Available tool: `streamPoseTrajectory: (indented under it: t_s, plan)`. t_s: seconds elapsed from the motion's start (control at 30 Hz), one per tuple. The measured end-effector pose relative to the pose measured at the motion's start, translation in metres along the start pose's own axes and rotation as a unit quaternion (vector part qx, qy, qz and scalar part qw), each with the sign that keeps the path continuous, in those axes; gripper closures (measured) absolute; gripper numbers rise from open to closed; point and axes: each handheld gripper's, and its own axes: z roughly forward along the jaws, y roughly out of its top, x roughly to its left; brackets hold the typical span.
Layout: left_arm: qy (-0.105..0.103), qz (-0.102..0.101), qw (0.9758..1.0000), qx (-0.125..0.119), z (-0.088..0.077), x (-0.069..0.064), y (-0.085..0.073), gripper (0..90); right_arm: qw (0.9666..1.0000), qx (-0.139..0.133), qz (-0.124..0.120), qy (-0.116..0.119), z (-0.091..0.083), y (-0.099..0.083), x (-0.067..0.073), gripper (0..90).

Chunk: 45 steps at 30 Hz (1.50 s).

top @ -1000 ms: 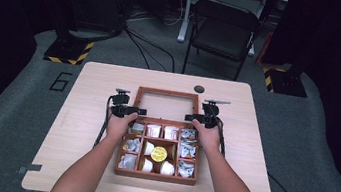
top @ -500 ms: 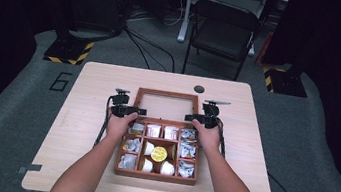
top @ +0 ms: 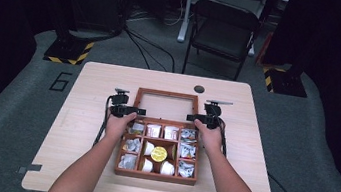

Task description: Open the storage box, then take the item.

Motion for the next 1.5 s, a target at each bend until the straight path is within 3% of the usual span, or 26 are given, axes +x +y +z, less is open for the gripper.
streamPoseTrajectory:
  t_s: [0.1, 0.27, 0.47, 0.6, 0.93, 0.97, 1.23, 1.5]
  plan:
    - [0.001, -0.002, 1.0, -0.003, -0.005, -0.001, 0.001, 31.6, 0.9998, -0.004, -0.016, -0.008, -0.006, 0.001, 0.001, 34.7]
    - [-0.002, 0.016, 0.9998, -0.01, -0.015, -0.006, 0.002, 32.5, 0.9995, -0.01, -0.03, -0.004, -0.017, -0.001, 0.007, 34.8]
    - [-0.013, 0.023, 0.9995, -0.015, -0.029, -0.012, 0.0, 33.8, 0.9969, -0.016, -0.077, 0.007, -0.029, -0.006, 0.022, 35.2]
    - [-0.015, 0.028, 0.9993, -0.019, -0.038, -0.013, -0.001, 33.9, 0.9932, -0.017, -0.114, 0.013, -0.033, -0.011, 0.035, 35.6]
    - [-0.022, 0.026, 0.999, -0.029, -0.058, -0.01, -0.01, 34.8, 0.9894, -0.003, -0.141, 0.035, -0.04, -0.022, 0.056, 36.7]
    - [-0.02, 0.03, 0.9988, -0.033, -0.06, -0.009, -0.011, 34.9, 0.9872, -0.005, -0.156, 0.034, -0.04, -0.023, 0.057, 36.9]
    - [-0.027, 0.041, 0.9981, -0.039, -0.076, -0.011, -0.017, 36.1, 0.9823, -0.004, -0.181, 0.048, -0.045, -0.039, 0.074, 38.5]
    - [-0.054, 0.04, 0.9961, -0.058, -0.092, -0.014, -0.03, 36.1, 0.9747, 0.006, -0.213, 0.067, -0.05, -0.059, 0.093, 39.0]
